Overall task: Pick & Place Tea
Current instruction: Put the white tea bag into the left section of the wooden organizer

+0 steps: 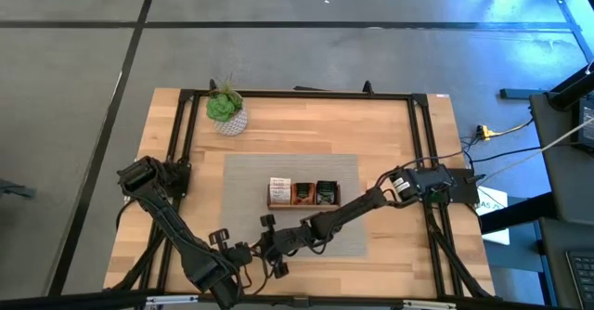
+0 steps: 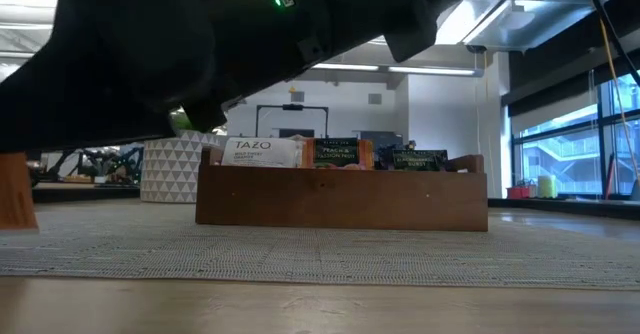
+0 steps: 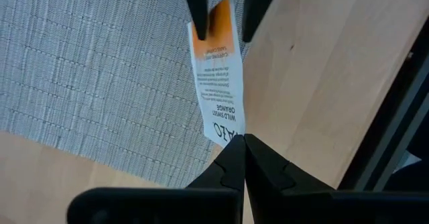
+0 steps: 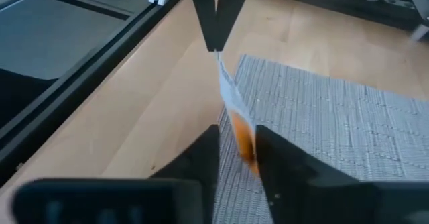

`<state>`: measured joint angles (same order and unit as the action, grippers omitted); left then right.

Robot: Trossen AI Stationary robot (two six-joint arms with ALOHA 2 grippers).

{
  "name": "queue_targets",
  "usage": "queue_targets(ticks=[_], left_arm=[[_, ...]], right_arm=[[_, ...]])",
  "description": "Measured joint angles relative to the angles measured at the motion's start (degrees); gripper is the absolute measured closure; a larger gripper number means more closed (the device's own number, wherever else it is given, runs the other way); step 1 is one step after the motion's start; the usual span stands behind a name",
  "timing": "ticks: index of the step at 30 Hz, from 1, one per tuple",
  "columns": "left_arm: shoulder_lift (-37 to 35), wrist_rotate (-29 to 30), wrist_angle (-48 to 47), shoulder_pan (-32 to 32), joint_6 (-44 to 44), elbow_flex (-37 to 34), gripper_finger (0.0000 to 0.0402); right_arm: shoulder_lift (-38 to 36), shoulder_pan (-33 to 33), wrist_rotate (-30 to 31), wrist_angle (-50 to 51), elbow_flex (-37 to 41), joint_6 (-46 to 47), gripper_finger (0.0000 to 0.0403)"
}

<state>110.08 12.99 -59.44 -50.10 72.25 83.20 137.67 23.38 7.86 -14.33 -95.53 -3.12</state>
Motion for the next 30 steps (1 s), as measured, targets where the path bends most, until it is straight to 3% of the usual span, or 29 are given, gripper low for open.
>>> queue_targets(ticks=[7,20,25,30], left_arm=[[0.0,1.1,0.0,0.0,0.2,0.0,0.0399],[0.0,-0.4,-2.1,-0.6,1.1,0.0,0.0371],[-1.0,1.8,-5.1,-2.3,9.9,0.0,0.0336],[-4.4,14.2,-8.4,-5.9,23.6,0.0,0.0312]], right_arm=[[0.0,-0.1,0.0,0.1,0.0,-0.4,0.0389],[-0.6,-0.1,1.3,2.0,0.0,-2.0,0.0393],[-3.7,0.6,11.2,13.2,0.0,-3.8,0.0392],[-7.0,3.8,27.0,20.9,0.1,-8.7,0.0391]])
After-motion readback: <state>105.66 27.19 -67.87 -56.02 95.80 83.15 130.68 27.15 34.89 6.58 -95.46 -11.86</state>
